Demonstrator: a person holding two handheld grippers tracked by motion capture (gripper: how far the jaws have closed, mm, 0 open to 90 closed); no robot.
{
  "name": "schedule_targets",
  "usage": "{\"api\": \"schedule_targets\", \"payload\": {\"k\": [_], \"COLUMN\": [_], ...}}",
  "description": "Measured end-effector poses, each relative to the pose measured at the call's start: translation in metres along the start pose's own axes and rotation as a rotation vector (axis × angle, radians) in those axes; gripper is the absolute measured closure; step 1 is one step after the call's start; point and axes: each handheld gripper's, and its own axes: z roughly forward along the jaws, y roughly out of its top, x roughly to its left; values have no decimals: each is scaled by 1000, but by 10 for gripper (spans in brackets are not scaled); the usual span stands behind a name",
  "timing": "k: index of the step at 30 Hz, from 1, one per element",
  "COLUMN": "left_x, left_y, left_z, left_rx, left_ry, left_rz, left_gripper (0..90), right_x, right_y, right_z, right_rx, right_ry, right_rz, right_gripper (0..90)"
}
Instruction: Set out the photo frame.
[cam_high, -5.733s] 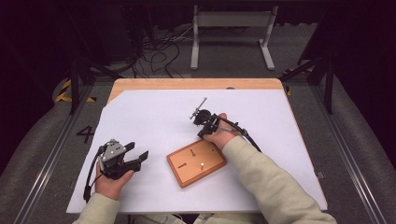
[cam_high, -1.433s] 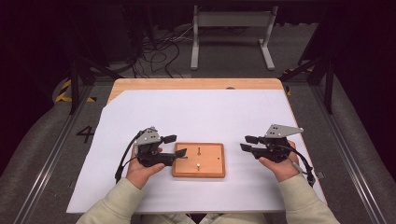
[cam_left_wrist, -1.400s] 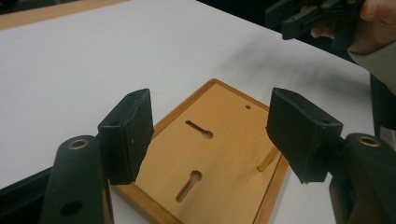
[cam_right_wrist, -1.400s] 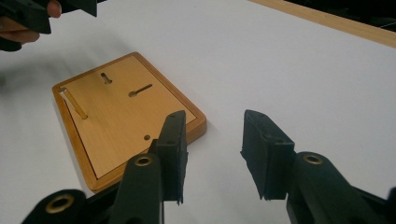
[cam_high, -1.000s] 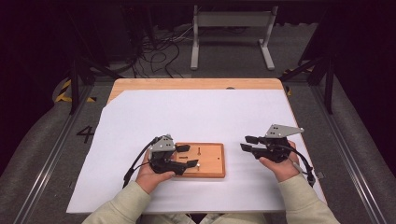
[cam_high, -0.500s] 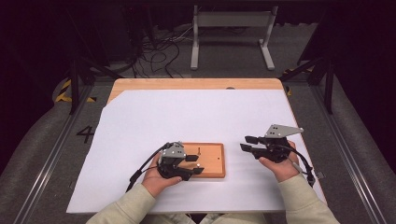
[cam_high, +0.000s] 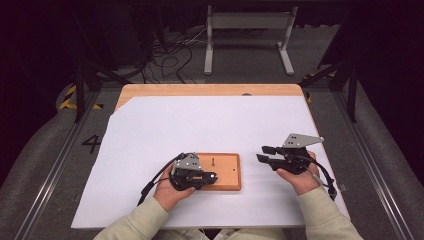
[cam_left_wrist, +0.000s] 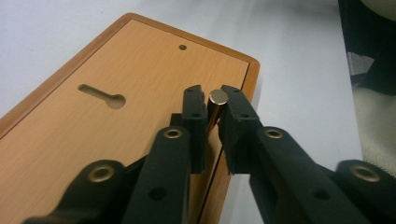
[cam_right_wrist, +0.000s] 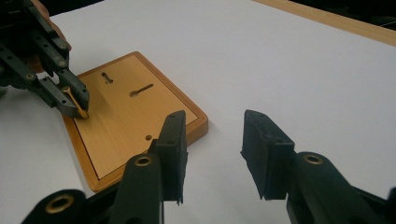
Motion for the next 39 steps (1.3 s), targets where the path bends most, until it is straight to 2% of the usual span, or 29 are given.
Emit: {"api": "schedule_targets", "payload": {"k": [5,11,20,21,24,25,26,28,31,32,37,39], "left_x": [-3,-5,-7,-11,-15,-15,-17,-23,-28,-28,-27,-27], "left_y": [0,-2,-2,-3,-4,-4,-5,-5,-5,-4,-5,-6], "left_z": [0,1,1,2,2,2,2,2,3,4,7,7], "left_rx": [4,-12,-12,-14,-7,-7,-6,0,-6,-12,-28,-29], "left_ry": [26,35,65,88,120,120,134,173,219,238,276,271], "left_rz": [40,29,99,142,210,210,233,301,349,378,381,381], "left_gripper": [832,833,838,838,837,836,836,832,832,833,833,833], "right_x": [0,0,0,0,0,0,0,0,0,0,0,0], "right_y": [0,0,0,0,0,0,0,0,0,0,1,1], "right_z": [0,0,0,0,0,0,0,0,0,0,-1,0], "right_rx": [-2,-1,-2,-3,-3,-3,-3,-2,-1,-1,-3,-1], "right_ry": [1,2,4,4,4,4,3,3,2,2,0,1], "right_rz": [2,2,9,8,7,7,7,3,0,0,-1,-1], "right_gripper": [604,605,605,604,604,604,604,604,603,603,604,604]}}
